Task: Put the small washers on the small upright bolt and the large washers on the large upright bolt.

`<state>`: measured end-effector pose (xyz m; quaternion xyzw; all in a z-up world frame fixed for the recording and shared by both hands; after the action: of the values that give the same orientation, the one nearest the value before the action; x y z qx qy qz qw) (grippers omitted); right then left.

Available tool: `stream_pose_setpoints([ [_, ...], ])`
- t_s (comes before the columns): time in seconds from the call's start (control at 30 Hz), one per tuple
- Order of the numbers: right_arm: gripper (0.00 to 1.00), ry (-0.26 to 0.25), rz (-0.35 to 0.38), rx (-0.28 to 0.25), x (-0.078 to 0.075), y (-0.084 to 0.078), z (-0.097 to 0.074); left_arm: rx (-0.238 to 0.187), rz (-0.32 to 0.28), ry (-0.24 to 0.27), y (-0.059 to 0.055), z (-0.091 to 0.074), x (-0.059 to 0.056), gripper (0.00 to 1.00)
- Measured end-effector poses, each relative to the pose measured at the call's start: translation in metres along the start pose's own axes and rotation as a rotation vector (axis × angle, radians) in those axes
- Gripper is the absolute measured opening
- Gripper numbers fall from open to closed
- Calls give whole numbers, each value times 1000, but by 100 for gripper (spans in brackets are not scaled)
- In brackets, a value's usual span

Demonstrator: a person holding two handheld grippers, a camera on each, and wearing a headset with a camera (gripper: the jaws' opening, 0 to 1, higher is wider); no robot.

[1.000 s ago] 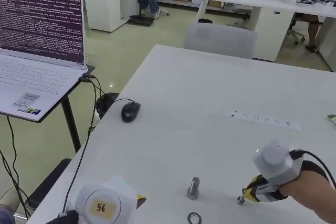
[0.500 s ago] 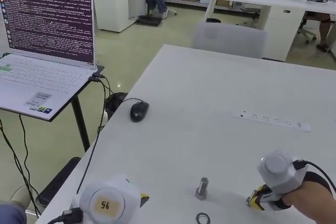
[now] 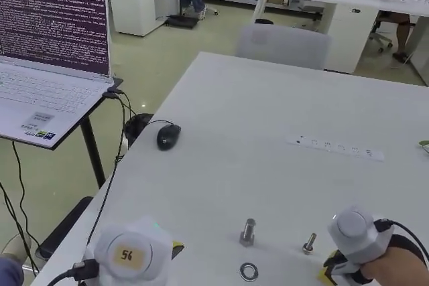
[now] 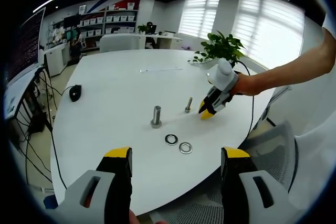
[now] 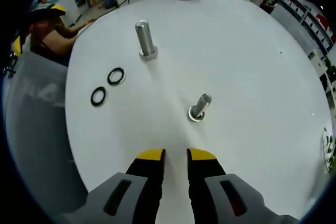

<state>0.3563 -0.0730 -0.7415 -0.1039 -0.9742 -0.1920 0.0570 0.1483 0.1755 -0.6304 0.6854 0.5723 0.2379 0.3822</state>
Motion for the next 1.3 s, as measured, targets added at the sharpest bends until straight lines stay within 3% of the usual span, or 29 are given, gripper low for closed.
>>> stream_pose_setpoints([
  [0.07,19,-6,-21,-13,5,-1,1,0,1,-2,0,0,-1,68],
  [0.27,19,49,-115,-6,32,11,10,1,7,-9,0,1,-3,68],
  [0.47,25,186,-265,-65,70,39,31,-4,17,-15,3,1,-5,68],
  [0.6,28,222,-314,-75,83,54,39,-8,18,-14,4,-1,-6,68],
  [0.67,28,232,-365,-71,86,61,44,-8,17,-13,4,-2,-6,68],
  [0.9,28,231,-552,22,91,74,48,-7,18,-7,4,-4,-5,68],
  [1.07,27,246,-598,52,91,79,48,-13,18,-4,6,-4,-4,68],
  [1.3,24,246,-579,41,90,79,48,-12,18,-11,6,-1,-7,68],
])
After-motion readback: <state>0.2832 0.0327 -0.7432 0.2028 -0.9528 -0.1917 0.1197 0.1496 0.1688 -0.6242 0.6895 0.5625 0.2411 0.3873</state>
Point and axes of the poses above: the centre of the closed fingertips' face, and the gripper's own axes: z roughly forward along the fingers, x roughly to its left, y roughly out of its top, the point moved 9 cm from there along -z, roughly backward along the fingers, and after that the axes turned 9 degrees about y, right-handed, at the moved point
